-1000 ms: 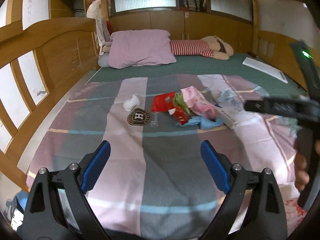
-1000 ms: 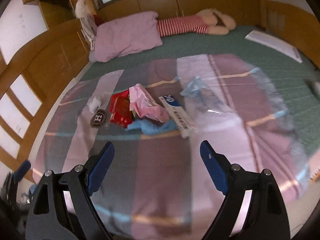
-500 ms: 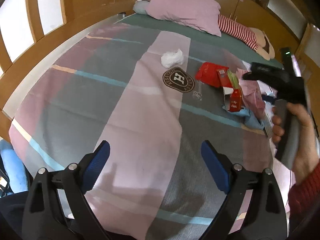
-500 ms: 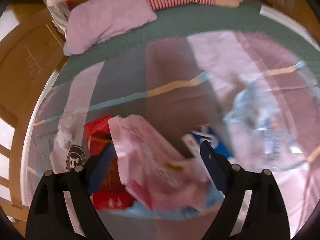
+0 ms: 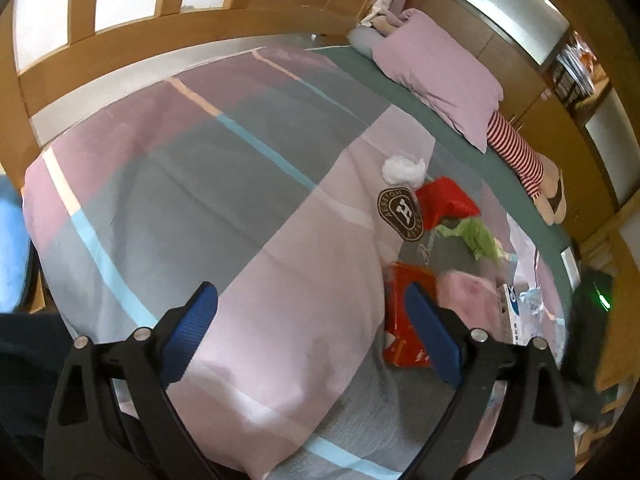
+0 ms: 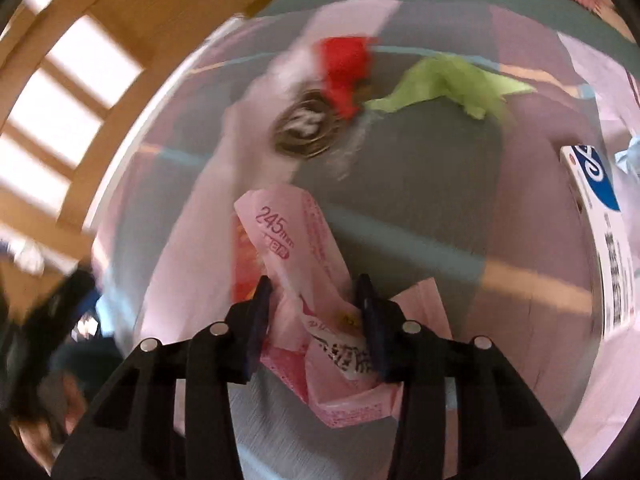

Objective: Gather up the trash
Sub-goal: 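Grasp the pink paper wrapper with the right gripper while the left grasps the red cigarette box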

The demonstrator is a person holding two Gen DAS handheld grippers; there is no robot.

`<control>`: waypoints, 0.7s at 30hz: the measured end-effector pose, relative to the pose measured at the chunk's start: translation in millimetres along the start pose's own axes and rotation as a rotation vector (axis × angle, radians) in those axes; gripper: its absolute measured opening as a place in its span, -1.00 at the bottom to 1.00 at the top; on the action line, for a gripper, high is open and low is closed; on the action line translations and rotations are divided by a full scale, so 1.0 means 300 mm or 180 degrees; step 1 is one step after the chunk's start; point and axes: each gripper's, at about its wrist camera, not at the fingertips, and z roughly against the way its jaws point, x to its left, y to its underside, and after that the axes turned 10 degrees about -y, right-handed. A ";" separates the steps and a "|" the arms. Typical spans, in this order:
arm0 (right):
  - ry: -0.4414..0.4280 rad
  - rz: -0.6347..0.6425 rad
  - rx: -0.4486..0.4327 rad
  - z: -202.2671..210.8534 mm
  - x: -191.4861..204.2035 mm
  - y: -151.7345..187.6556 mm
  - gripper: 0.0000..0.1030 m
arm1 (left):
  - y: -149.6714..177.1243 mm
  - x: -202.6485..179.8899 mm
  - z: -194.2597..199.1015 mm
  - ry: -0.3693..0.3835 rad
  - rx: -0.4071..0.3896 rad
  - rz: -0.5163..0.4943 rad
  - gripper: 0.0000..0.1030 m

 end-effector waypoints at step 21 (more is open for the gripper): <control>0.0254 -0.0977 -0.1495 0.426 -0.110 0.363 -0.22 | 0.136 -0.542 -0.228 -0.0247 0.0321 -0.1897 0.86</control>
